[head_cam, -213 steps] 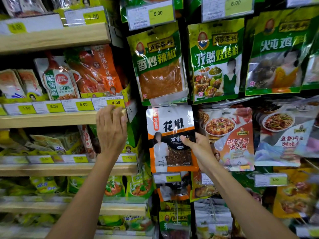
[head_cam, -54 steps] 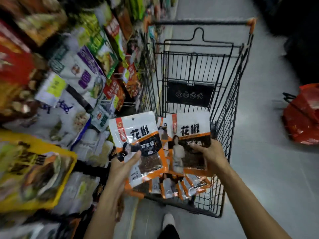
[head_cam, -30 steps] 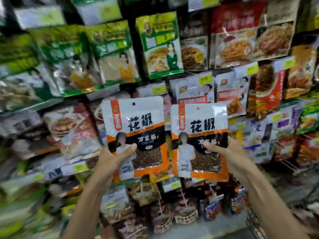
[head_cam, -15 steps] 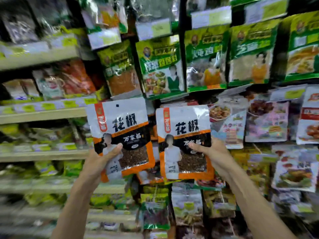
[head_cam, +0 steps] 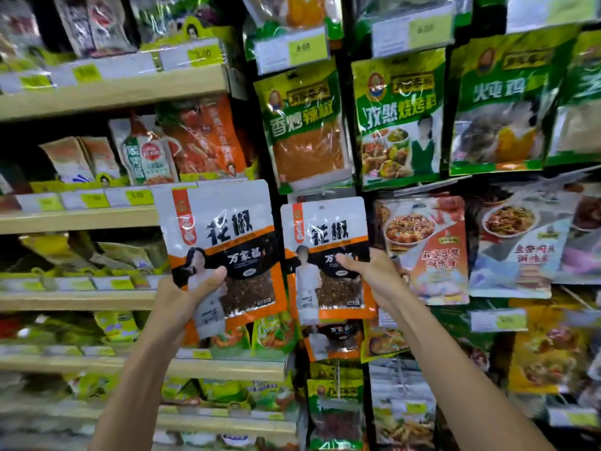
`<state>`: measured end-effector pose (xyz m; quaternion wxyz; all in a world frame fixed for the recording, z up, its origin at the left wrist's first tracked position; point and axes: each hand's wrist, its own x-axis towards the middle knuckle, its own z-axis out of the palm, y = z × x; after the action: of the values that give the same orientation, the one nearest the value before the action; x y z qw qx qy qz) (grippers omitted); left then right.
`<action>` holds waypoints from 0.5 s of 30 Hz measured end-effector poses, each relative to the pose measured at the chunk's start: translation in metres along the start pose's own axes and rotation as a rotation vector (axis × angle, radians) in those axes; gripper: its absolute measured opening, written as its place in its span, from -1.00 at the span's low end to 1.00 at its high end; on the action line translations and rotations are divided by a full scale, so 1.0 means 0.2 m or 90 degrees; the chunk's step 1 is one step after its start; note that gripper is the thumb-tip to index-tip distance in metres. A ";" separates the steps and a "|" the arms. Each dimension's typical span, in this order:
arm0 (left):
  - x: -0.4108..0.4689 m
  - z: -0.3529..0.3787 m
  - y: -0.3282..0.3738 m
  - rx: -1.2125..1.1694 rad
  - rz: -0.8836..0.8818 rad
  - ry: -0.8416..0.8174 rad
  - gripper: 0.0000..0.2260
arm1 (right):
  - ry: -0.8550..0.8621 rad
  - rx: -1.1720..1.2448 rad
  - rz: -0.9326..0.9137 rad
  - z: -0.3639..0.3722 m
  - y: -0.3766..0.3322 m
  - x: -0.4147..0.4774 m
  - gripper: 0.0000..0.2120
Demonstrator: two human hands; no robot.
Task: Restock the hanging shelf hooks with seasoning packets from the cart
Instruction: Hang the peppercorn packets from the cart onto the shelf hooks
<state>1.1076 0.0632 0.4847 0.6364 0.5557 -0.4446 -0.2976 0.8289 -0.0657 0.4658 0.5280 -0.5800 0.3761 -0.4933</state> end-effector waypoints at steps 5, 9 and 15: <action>0.02 0.03 -0.01 -0.014 0.036 -0.022 -0.59 | 0.021 0.013 0.011 0.01 0.00 0.10 -0.79; 0.06 0.04 -0.02 -0.021 0.030 -0.025 -0.37 | 0.033 0.025 0.030 0.01 0.02 0.15 -0.72; 0.11 0.09 -0.03 -0.034 0.014 -0.046 -0.11 | 0.038 0.017 0.065 0.01 0.04 0.28 -0.74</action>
<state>1.1024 0.0343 0.4834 0.6378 0.5220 -0.4655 -0.3224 0.8436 -0.1212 0.4679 0.5486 -0.5381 0.4143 -0.4878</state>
